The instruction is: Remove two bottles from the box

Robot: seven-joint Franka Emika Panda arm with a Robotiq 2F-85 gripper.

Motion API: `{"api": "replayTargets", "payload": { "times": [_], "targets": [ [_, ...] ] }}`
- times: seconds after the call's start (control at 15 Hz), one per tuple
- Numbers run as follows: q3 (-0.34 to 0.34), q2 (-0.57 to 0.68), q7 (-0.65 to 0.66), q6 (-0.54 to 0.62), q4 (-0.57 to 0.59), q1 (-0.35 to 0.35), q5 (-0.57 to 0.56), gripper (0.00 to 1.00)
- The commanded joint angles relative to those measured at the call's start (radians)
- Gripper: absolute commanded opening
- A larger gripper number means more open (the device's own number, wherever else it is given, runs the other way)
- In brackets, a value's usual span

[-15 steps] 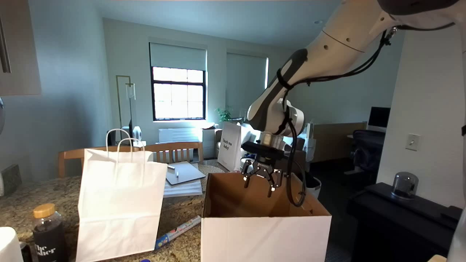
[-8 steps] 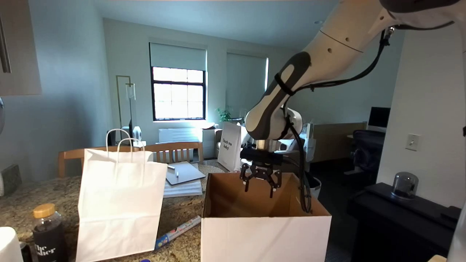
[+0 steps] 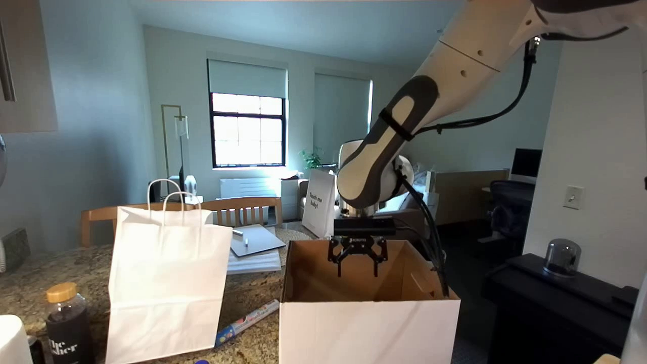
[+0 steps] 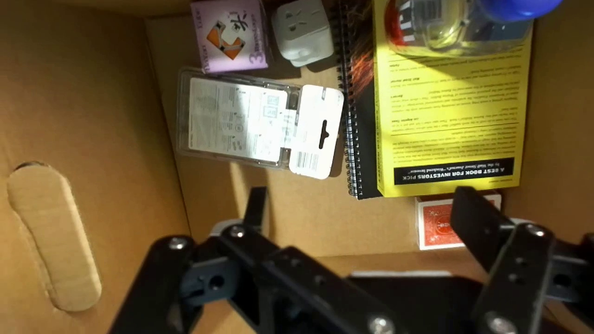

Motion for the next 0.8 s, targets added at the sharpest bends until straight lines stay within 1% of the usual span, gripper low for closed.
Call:
{"api": "replayTargets", "payload": {
  "times": [0.0, 0.47, 0.73],
  "targets": [
    [-0.005, -0.045, -0.038, 0.038, -0.052, -0.003, -0.065, 1.00],
    [0.012, -0.050, -0.100, 0.072, -0.082, -0.003, -0.050, 1.00],
    [0.028, -0.044, -0.124, 0.079, -0.073, 0.003, -0.037, 1.00]
  ]
}}
